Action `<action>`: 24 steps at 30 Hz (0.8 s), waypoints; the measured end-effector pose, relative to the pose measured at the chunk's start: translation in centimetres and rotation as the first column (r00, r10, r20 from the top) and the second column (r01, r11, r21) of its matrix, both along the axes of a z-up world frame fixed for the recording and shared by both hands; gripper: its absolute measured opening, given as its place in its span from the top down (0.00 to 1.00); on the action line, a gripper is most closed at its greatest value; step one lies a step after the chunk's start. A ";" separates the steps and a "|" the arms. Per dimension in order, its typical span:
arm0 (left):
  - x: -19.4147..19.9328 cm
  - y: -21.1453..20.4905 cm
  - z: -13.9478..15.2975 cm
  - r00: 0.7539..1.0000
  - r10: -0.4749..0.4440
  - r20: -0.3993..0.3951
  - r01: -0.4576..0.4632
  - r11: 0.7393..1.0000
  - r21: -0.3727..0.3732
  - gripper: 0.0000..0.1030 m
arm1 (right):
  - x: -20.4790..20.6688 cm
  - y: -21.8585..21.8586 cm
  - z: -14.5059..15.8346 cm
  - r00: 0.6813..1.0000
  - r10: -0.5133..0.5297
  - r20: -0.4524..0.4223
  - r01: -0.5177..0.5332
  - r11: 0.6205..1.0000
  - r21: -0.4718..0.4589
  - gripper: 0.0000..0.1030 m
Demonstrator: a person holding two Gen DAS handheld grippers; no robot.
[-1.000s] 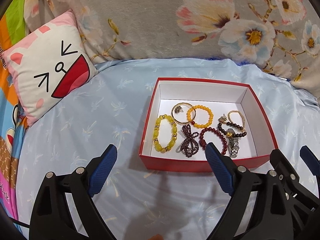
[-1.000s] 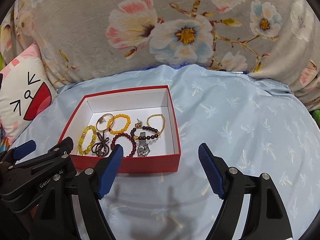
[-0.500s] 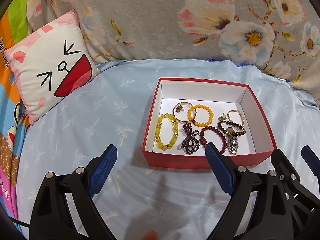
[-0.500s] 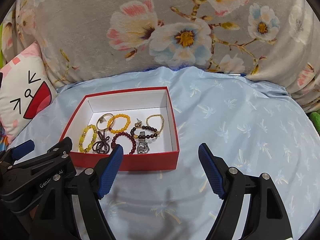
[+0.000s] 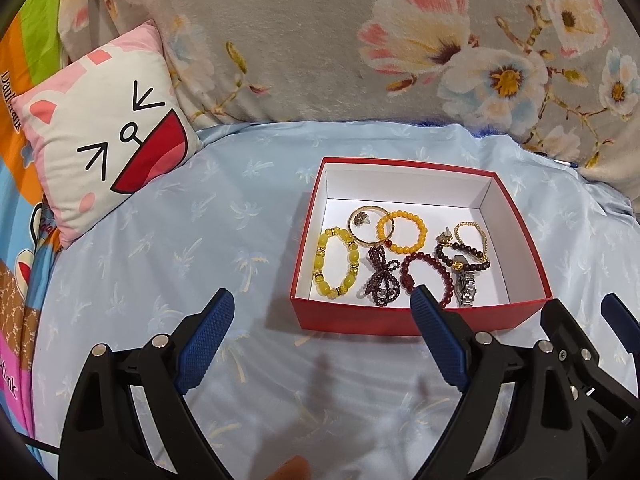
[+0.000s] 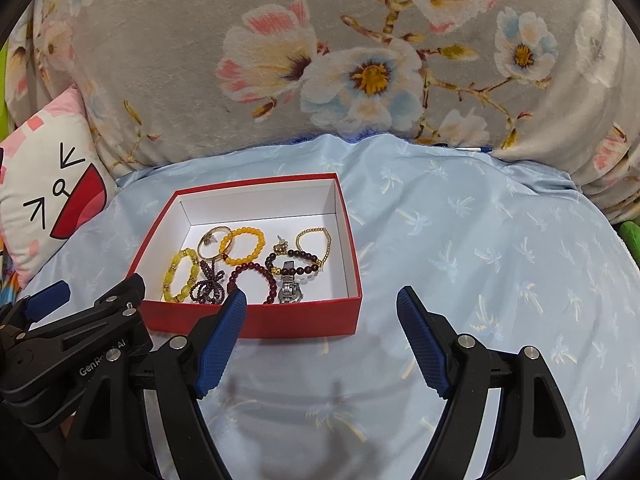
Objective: Organize jewelry
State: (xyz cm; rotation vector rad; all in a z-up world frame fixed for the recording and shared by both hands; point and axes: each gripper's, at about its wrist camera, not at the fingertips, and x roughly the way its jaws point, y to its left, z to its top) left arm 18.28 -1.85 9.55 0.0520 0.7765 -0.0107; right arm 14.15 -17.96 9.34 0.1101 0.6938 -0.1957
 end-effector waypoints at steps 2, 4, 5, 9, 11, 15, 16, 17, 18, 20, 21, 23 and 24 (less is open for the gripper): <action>0.0 0.1 0.0 1.000 0.005 -0.002 -0.005 1.000 0.000 0.17 | 0.0 0.0 0.0 1.000 0.004 0.001 -0.004 1.000 0.000 0.28; 0.0 0.2 0.0 1.000 0.008 -0.004 -0.008 1.000 -0.006 0.17 | -0.2 0.2 0.2 1.000 0.005 0.003 -0.005 1.000 -0.002 0.28; 0.0 0.2 0.0 1.000 0.008 -0.006 -0.008 1.000 -0.009 0.17 | -0.3 0.3 0.2 1.000 0.005 0.004 -0.005 1.000 -0.003 0.28; 0.0 0.4 0.0 1.000 0.005 -0.007 -0.005 1.000 -0.014 0.17 | -0.4 0.5 0.3 1.000 0.005 0.005 -0.005 1.000 0.004 0.27; 0.0 0.5 0.0 1.000 0.004 -0.007 -0.004 1.000 -0.014 0.17 | -0.6 0.5 0.3 1.000 0.002 0.005 -0.002 1.000 0.008 0.28; -0.2 0.2 0.2 1.000 0.004 0.005 -0.004 1.000 -0.001 0.17 | -0.7 0.5 0.2 1.000 -0.002 0.005 0.002 1.000 0.012 0.28; -0.3 0.2 0.2 1.000 0.005 0.007 -0.005 1.000 0.002 0.17 | -0.7 0.5 0.2 1.000 -0.002 0.005 0.002 1.000 0.013 0.28; -0.3 0.1 0.2 1.000 0.003 0.008 -0.003 1.000 0.003 0.17 | -0.7 0.4 0.2 1.000 -0.002 0.006 0.002 1.000 0.014 0.27; -0.3 0.1 0.2 1.000 0.002 0.006 -0.002 1.000 0.005 0.17 | -0.7 0.4 0.2 1.000 -0.002 0.006 0.002 1.000 0.013 0.28; -0.3 0.0 0.2 1.000 0.000 0.003 0.000 1.000 0.004 0.17 | -0.7 0.4 0.2 1.000 -0.004 0.005 0.004 1.000 0.011 0.28; -0.3 0.0 0.2 1.000 -0.001 0.003 0.001 1.000 0.003 0.17 | -0.8 0.4 0.1 1.000 -0.004 0.006 0.004 1.000 0.011 0.27; -0.3 0.0 0.1 1.000 0.003 -0.001 -0.003 1.000 0.005 0.17 | -0.8 0.4 0.1 1.000 -0.004 0.004 0.004 1.000 0.010 0.27; -0.4 -0.1 0.1 1.000 0.004 -0.002 -0.004 1.000 0.007 0.17 | -0.8 0.4 0.2 1.000 -0.004 0.004 0.004 1.000 0.010 0.27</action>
